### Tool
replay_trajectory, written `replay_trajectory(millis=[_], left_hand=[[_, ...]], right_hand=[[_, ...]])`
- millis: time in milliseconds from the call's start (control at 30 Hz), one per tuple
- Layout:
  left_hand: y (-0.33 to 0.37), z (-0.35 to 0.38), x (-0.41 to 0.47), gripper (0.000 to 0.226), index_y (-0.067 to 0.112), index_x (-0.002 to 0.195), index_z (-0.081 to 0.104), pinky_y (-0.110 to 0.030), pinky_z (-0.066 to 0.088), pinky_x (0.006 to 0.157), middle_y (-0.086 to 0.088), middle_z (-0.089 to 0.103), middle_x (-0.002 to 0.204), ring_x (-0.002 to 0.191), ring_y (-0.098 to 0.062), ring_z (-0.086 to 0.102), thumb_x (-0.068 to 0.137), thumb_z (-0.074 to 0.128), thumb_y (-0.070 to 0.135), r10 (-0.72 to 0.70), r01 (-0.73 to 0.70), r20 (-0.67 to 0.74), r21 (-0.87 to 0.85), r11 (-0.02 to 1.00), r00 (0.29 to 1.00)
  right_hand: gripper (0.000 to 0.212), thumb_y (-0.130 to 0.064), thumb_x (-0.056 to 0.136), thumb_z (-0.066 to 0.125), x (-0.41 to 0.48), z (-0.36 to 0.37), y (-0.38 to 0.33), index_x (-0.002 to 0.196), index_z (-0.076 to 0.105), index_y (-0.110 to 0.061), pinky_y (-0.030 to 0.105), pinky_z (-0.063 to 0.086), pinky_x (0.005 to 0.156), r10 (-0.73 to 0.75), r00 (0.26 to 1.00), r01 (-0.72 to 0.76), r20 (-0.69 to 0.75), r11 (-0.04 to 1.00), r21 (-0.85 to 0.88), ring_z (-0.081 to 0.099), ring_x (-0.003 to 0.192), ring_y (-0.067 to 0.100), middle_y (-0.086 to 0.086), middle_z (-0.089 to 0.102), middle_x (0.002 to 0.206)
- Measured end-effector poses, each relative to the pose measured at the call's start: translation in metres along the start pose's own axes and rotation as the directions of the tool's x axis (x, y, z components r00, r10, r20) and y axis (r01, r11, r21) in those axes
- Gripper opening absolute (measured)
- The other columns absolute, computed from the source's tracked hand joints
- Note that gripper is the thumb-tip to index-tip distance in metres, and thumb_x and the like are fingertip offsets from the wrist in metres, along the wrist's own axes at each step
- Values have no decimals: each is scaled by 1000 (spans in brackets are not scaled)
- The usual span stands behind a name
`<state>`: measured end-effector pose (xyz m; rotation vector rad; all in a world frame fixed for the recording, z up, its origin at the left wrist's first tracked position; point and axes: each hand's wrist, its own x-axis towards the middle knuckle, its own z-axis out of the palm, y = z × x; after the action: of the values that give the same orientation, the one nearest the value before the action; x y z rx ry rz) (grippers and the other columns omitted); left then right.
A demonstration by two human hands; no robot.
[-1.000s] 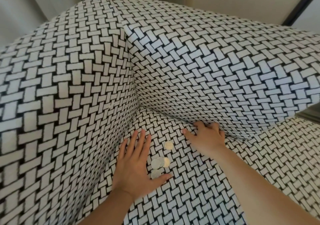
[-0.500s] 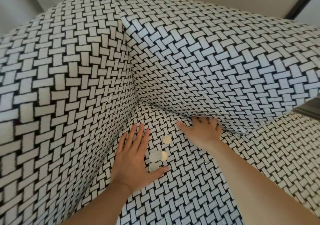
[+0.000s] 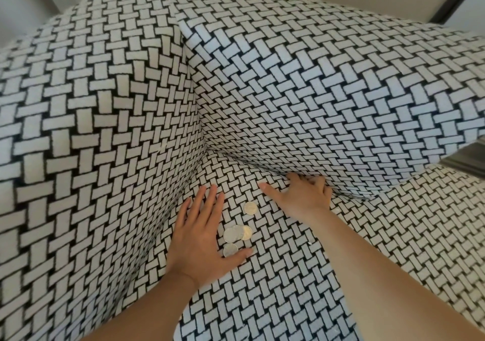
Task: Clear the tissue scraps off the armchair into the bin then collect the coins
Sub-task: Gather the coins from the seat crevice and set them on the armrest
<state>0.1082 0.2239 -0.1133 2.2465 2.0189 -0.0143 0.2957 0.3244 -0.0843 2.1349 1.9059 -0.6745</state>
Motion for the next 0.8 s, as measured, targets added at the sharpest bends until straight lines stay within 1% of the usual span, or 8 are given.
replay_trajectory(millis=[133, 300, 433, 500, 567, 633, 700, 800], left_hand=[[0, 0, 0, 108, 7, 145, 28, -47, 15, 110, -8, 20, 155, 143, -24, 16, 73, 23, 88, 0, 0, 5, 1, 1000, 1000], [0, 1, 1, 108, 7, 145, 30, -47, 17, 109, -8, 21, 154, 143, -25, 18, 73, 23, 88, 0, 0, 4, 8, 1000, 1000], [0, 1, 0, 108, 7, 145, 30, -47, 17, 109, -8, 22, 154, 142, -25, 19, 73, 21, 88, 6, -6, 3, 3, 1000, 1000], [-1, 1, 0, 108, 7, 145, 29, -47, 17, 110, -8, 21, 154, 143, -25, 18, 73, 21, 87, 6, -6, 2, 2, 1000, 1000], [-1, 1, 0, 107, 8, 146, 27, -48, 17, 109, -8, 20, 155, 143, -25, 17, 73, 20, 87, 7, -7, 4, -3, 1000, 1000], [-1, 2, 1, 107, 9, 146, 26, -48, 17, 109, -7, 19, 155, 144, -25, 16, 74, 20, 87, 9, -9, 6, -9, 1000, 1000], [-2, 2, 0, 107, 9, 146, 26, -48, 17, 110, -8, 18, 155, 144, -26, 15, 74, 20, 87, 9, -9, 8, -4, 1000, 1000], [-2, 2, 0, 107, 8, 146, 26, -47, 15, 110, -8, 18, 155, 144, -25, 15, 74, 21, 87, 12, -12, 5, 3, 1000, 1000]], right_hand=[[81, -79, 79, 33, -3, 0, 8, 142, 34, -29, 43, 19, 110, -42, 997, 46, -61, 996, 75, 19, 137, 26, 3, 42, 143], [51, -65, 88, 38, -11, 13, 15, 129, 45, -36, 39, 25, 100, -176, 937, 206, -302, 976, 71, 34, 124, 20, -13, 53, 132], [33, -47, 90, 47, -14, 30, 16, 113, 63, -29, 41, 37, 96, -280, 817, 371, -504, 924, 88, 49, 109, 18, -12, 64, 112], [22, -33, 88, 54, -15, 39, 15, 101, 69, -22, 44, 48, 84, -320, 720, 471, -616, 877, 95, 56, 93, 17, -9, 68, 95], [20, -28, 88, 55, -16, 45, 13, 95, 71, -18, 37, 51, 75, -358, 641, 519, -679, 854, 39, 58, 84, 17, -6, 69, 87], [25, -29, 90, 51, -17, 45, 14, 95, 71, -15, 31, 50, 73, -362, 608, 540, -706, 841, 33, 58, 82, 15, -5, 69, 85], [20, -24, 90, 54, -20, 43, 11, 94, 71, -14, 31, 52, 73, -281, 635, 563, -720, 806, 181, 59, 80, 13, -5, 69, 84], [13, -21, 90, 58, -29, 35, 2, 91, 70, -18, 19, 50, 65, -138, 772, 522, -620, 694, 496, 59, 68, 3, -14, 67, 81]])
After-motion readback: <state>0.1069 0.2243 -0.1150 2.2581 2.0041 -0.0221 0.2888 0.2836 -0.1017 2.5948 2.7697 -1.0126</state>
